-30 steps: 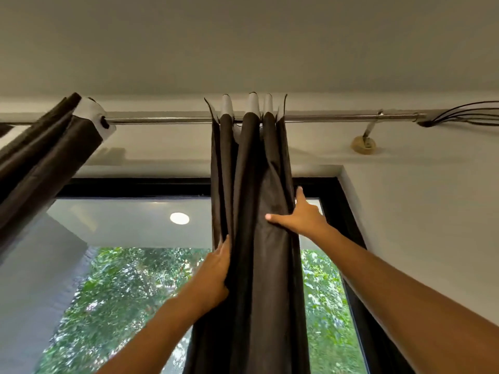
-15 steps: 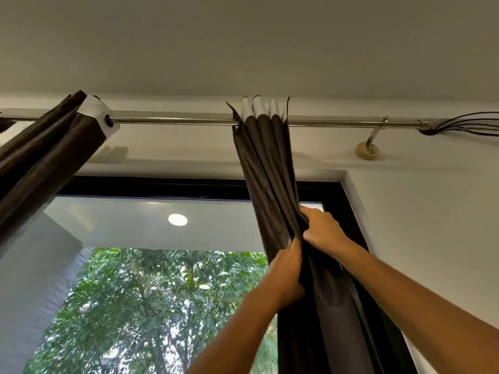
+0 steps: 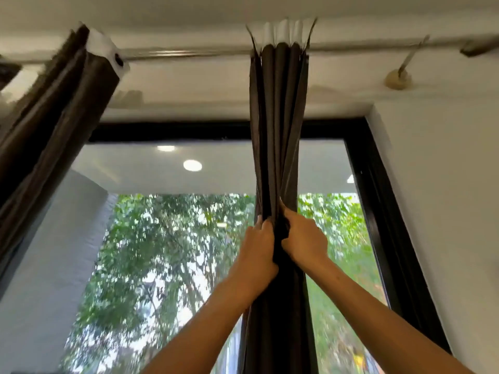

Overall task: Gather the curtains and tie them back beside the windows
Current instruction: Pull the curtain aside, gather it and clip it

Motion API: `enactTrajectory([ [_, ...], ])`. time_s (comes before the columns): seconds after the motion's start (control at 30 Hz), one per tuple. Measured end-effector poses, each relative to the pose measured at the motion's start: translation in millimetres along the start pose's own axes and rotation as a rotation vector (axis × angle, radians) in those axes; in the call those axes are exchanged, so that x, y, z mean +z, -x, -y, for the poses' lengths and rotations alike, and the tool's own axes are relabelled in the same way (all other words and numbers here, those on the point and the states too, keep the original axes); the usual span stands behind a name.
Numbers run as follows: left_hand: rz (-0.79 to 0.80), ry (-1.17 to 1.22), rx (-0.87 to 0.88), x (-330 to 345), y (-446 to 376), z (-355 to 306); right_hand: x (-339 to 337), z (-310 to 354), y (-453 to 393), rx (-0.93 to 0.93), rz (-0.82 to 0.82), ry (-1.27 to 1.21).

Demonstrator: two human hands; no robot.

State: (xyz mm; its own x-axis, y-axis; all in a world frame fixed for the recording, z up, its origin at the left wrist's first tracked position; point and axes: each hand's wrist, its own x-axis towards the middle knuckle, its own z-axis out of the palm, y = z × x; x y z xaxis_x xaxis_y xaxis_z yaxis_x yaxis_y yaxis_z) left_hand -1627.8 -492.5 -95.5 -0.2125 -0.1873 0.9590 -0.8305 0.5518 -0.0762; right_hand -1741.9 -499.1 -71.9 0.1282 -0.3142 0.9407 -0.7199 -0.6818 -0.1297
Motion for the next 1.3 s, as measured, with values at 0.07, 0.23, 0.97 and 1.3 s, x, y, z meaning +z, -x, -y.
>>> enactTrajectory([
  [0.07,-0.004,-0.028,-0.032,10,31,-7,11,2,35,0.036,-0.008,-0.037],
  [0.23,-0.044,0.104,-0.143,29,124,-28,40,4,136,0.141,0.025,-0.097],
  [0.97,0.087,0.392,-0.527,42,392,-84,99,2,401,0.380,-0.007,-0.172],
  [1.3,0.016,0.308,-0.689,17,473,-94,86,29,498,0.348,-0.181,-0.177],
])
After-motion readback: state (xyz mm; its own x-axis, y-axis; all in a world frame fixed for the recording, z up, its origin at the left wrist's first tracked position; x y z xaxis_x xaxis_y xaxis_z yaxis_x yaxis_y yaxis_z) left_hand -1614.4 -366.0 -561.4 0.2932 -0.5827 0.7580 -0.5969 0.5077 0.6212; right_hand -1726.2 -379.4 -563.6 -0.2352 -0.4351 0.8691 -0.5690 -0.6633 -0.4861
